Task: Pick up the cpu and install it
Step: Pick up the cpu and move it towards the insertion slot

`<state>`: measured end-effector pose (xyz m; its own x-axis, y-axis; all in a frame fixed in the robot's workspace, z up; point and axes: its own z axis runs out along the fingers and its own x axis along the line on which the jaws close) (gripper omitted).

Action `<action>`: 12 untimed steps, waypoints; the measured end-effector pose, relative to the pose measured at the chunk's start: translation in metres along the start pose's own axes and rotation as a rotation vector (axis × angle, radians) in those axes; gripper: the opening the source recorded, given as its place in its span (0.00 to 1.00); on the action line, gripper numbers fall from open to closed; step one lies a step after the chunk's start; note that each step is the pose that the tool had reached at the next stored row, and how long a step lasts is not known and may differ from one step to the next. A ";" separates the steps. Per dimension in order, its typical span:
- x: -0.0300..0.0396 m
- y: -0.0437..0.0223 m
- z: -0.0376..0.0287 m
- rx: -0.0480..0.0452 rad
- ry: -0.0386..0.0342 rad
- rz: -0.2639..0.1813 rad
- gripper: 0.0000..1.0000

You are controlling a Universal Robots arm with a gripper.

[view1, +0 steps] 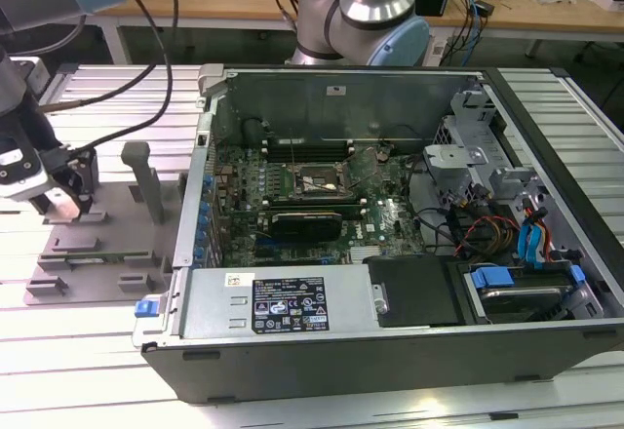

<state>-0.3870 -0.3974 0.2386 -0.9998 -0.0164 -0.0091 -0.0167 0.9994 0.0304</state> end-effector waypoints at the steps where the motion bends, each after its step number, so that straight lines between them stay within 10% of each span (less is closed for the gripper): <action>1: 0.0000 0.0001 -0.0021 -0.0001 -0.0002 0.000 0.55; 12: -0.0003 0.0013 -0.0366 0.0000 -0.0004 0.000 0.55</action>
<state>-0.3871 -0.3972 0.2752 -0.9998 -0.0164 -0.0095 -0.0167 0.9994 0.0304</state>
